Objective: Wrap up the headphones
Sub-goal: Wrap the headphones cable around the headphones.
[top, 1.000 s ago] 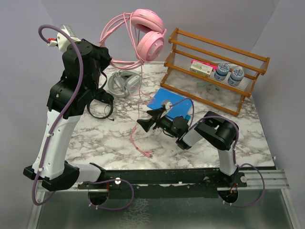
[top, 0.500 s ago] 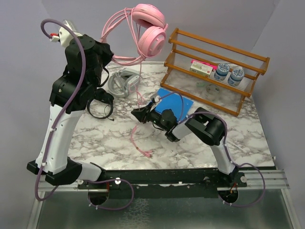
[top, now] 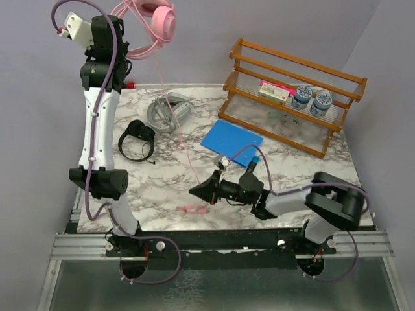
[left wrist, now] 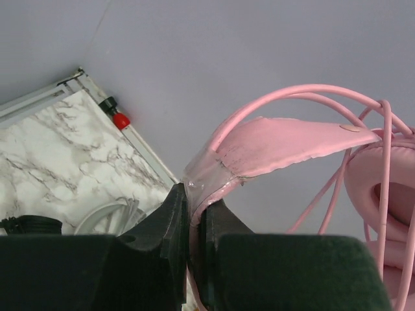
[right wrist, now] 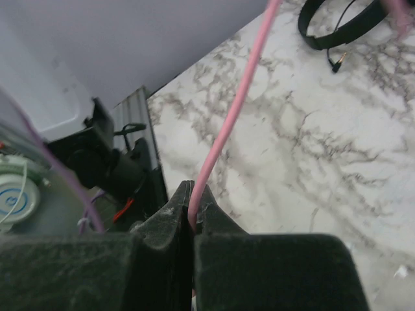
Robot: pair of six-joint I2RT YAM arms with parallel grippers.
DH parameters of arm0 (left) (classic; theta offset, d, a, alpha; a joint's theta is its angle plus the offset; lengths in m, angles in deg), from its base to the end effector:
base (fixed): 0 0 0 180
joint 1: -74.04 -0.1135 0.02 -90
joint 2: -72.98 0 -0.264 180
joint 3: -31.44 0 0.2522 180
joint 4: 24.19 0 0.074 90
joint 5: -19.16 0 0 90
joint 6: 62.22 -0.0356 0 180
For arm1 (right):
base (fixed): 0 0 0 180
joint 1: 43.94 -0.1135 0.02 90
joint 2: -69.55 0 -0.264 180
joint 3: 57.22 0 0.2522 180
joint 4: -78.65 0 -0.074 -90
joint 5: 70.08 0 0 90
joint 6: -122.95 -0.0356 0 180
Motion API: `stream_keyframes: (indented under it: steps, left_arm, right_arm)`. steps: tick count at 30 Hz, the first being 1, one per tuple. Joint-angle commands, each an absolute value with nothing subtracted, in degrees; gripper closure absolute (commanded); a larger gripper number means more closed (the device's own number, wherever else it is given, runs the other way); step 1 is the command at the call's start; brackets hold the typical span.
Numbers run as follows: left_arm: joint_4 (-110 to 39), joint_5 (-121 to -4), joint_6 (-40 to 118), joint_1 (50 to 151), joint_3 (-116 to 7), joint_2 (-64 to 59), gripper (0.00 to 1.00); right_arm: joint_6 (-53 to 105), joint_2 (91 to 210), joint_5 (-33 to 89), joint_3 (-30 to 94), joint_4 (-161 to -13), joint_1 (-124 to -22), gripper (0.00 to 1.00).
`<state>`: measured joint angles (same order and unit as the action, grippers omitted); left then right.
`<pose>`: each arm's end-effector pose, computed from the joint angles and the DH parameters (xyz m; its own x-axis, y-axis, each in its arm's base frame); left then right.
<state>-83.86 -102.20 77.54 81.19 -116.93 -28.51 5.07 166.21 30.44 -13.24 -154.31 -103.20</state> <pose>0.3464 -0.0248 0.5332 0.1614 -0.6772 -0.7179 -0.4243 0.6092 -0.6700 0.1542 0.2719 0.1757 -0.4366 0.1653 -0.8843 -0.8306 0.3035 0.4668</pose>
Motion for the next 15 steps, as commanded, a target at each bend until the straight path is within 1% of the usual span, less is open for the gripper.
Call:
stream_keyframes:
  steps: [1,5,9,12,15]
  left_arm:
    - [-79.14,-97.47,85.86,72.19,-121.75,-34.01,1.0]
    - [-79.27,-95.91,89.57,65.03,-119.74,-36.13,1.0]
    - [-79.34,-96.28,88.93,60.76,-119.7,-37.63,1.0]
    - [-79.34,-97.56,87.61,59.54,-118.8,-37.6,1.0]
    - [-79.35,-98.25,86.74,59.07,-116.99,-37.07,1.0]
  right_arm:
    - [4.55,151.46,27.44,-21.13,-137.4,-106.23,0.99]
    - [4.76,131.73,21.32,-25.51,-120.1,-106.25,0.99]
    - [8.77,113.58,14.06,-24.25,-101.76,-106.2,0.99]
    - [11.09,104.11,5.3,-20.38,-90.34,-106.17,0.99]
    - [13.4,97.74,-4.56,-15.6,-81.83,-106.16,0.99]
